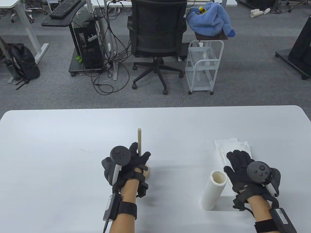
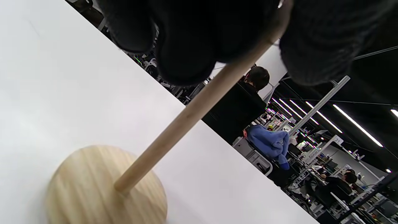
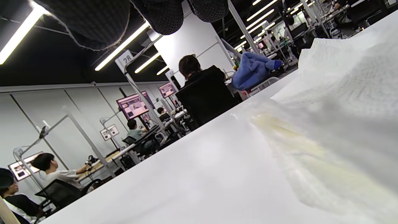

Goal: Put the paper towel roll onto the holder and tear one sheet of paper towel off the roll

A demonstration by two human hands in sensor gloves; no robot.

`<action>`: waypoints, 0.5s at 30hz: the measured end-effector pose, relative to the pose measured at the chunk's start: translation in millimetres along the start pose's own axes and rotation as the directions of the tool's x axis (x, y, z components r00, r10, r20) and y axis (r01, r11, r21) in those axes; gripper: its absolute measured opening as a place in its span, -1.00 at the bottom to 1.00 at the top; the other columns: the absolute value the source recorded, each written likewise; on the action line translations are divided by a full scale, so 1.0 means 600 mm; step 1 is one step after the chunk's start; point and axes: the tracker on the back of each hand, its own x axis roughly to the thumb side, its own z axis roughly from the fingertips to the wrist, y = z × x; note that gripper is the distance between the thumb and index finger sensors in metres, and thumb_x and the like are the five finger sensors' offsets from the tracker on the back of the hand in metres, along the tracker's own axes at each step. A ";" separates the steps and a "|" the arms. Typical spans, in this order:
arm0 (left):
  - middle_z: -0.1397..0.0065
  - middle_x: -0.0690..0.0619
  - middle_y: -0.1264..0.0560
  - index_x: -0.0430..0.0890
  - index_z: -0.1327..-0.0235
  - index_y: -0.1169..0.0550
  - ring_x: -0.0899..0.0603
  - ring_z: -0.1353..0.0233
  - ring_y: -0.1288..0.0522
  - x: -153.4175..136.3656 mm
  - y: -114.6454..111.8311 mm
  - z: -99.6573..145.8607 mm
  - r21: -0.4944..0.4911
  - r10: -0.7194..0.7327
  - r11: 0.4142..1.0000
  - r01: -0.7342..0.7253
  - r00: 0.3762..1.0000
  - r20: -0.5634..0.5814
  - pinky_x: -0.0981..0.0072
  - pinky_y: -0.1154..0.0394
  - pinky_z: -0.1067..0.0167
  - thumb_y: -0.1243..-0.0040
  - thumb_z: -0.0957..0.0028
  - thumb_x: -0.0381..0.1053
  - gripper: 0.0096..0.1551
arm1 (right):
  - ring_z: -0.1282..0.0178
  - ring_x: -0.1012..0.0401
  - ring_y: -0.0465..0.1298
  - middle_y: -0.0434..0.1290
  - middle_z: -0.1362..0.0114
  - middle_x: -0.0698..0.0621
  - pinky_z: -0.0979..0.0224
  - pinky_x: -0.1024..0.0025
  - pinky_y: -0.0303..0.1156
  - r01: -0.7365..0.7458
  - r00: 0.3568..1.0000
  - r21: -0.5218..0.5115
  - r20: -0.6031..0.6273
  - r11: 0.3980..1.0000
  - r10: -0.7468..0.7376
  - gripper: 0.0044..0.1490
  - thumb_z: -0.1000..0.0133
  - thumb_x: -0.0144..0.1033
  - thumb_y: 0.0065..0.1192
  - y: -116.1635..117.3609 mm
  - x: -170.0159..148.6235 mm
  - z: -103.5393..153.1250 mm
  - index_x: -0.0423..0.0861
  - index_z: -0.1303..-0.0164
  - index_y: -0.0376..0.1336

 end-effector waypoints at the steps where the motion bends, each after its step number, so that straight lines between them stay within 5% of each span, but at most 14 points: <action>1: 0.08 0.25 -0.58 0.19 -0.20 -0.55 -0.06 0.02 -0.65 0.000 0.000 -0.001 0.008 -0.003 1.000 0.003 1.000 -0.008 -0.08 -0.43 -0.39 -0.40 0.12 0.29 -0.41 | -0.73 -0.18 -0.22 -0.10 -0.72 -0.16 -0.60 -0.32 -0.29 0.006 1.000 0.004 0.001 1.000 -0.006 -0.16 -0.11 0.06 0.16 0.001 0.000 -0.001 0.09 -0.59 0.00; 15: 0.13 0.27 -0.62 0.22 -0.07 -0.62 -0.05 0.04 -0.68 0.039 -0.005 0.016 0.028 -0.003 1.000 0.002 0.998 0.058 -0.06 -0.44 -0.39 -0.38 0.09 0.25 -0.55 | -0.73 -0.19 -0.21 -0.10 -0.72 -0.16 -0.59 -0.33 -0.30 0.022 1.000 0.012 0.011 1.000 -0.022 -0.16 -0.12 0.07 0.15 0.005 0.004 -0.003 0.09 -0.59 -0.01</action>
